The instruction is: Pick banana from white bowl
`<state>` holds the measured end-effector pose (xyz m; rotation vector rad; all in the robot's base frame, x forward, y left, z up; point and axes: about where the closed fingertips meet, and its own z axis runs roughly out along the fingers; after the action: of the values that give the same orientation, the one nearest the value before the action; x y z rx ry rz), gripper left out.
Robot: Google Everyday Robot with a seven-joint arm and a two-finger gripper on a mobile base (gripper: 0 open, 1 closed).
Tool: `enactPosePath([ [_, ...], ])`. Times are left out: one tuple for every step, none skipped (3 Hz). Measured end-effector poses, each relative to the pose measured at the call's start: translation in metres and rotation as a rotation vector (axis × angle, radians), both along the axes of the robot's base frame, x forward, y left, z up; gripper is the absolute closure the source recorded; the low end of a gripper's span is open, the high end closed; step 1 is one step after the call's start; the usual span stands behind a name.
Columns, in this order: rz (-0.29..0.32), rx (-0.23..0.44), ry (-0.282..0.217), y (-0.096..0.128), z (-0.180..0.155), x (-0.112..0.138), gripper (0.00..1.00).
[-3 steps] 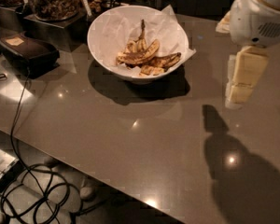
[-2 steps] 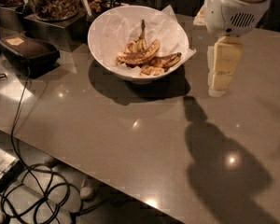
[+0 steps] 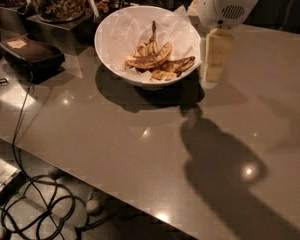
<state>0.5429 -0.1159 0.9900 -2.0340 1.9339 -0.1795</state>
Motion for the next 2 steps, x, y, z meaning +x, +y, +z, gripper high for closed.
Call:
enactPosePath([
  [0.081,-0.005,-0.027,0.0264,0.0080,0.0348,0.00],
  [0.083,0.008,-0.047,0.0304,0.0126,0.0380,0.00],
])
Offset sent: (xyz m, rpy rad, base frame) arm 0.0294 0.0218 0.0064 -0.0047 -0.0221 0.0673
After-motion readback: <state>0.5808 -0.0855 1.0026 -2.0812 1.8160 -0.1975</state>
